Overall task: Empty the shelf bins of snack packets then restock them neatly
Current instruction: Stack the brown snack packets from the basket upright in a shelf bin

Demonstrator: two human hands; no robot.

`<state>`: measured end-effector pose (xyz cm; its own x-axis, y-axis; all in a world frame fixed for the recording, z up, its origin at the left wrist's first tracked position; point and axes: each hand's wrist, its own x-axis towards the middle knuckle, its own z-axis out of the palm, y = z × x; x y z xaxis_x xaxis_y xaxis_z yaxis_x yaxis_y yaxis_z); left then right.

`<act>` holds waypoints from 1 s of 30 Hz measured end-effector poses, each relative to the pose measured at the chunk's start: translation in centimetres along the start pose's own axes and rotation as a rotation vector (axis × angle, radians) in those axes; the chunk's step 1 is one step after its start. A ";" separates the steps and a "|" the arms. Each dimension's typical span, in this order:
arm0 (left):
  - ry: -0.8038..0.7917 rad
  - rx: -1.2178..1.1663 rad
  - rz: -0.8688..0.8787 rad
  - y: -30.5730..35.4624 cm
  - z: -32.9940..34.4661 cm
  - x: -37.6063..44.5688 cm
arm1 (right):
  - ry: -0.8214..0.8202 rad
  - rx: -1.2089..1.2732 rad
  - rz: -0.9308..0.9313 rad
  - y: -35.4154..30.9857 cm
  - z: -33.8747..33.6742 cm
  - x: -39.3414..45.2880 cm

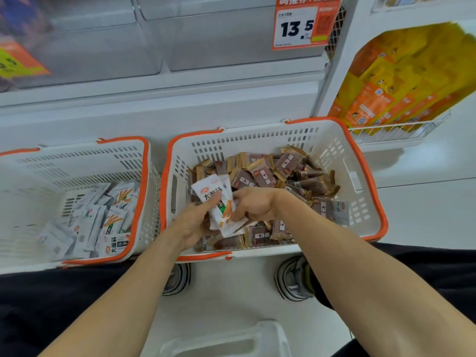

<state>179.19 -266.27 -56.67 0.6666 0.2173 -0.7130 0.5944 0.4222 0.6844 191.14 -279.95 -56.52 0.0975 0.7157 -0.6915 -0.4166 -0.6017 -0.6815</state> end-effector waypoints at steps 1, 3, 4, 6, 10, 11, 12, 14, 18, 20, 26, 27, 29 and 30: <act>0.008 -0.025 0.010 0.1 0.0 -0.2 | -0.026 -0.024 -0.028 -0.3 0.5 0.2; 0.004 -0.094 0.027 0.4 -0.3 -0.4 | -0.071 -0.076 -0.035 -1.1 1.4 0.6; -0.002 -0.106 0.050 0.7 -0.5 -0.5 | -0.069 -0.144 -0.035 -1.7 1.7 0.5; -0.008 -0.082 0.112 1.3 -1.2 -0.6 | 0.002 -0.331 -0.042 -3.2 1.5 0.3; 0.094 0.154 0.284 3.1 -2.6 -0.3 | 0.193 -0.410 -0.079 -5.3 0.3 0.3; 0.130 0.217 0.321 3.5 -3.0 -0.3 | 0.222 -0.383 -0.097 -5.5 0.0 0.3; 0.169 0.272 0.357 3.9 -3.5 -0.4 | 0.241 -0.356 -0.106 -5.5 -0.4 0.4; 0.252 0.301 0.408 4.5 -4.6 -0.8 | 0.261 -0.344 -0.062 -4.7 -1.4 1.0; 0.284 0.139 0.345 4.4 -6.9 -1.6 | 0.393 -0.530 0.292 -0.5 -2.1 3.6; 0.258 0.184 0.291 3.8 -7.5 -1.6 | 0.474 -0.711 0.378 1.9 -0.6 4.6; 0.232 0.263 0.253 2.8 -7.4 -1.2 | 0.640 -0.523 0.253 5.7 2.0 7.7; 0.227 0.266 0.250 2.9 -7.4 -1.1 | 0.646 -0.482 0.249 5.7 1.9 7.9; 0.222 0.253 0.246 3.0 -7.5 -1.0 | 0.631 -0.407 0.270 5.2 1.6 7.9; 0.218 0.244 0.240 3.2 -7.6 -0.8 | 0.600 -0.406 0.289 4.8 1.3 7.7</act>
<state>177.14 -258.45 -55.06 0.7044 0.4766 -0.5260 0.5402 0.1207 0.8328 188.73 -276.85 -64.79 0.5563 0.2663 -0.7872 -0.1479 -0.9004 -0.4091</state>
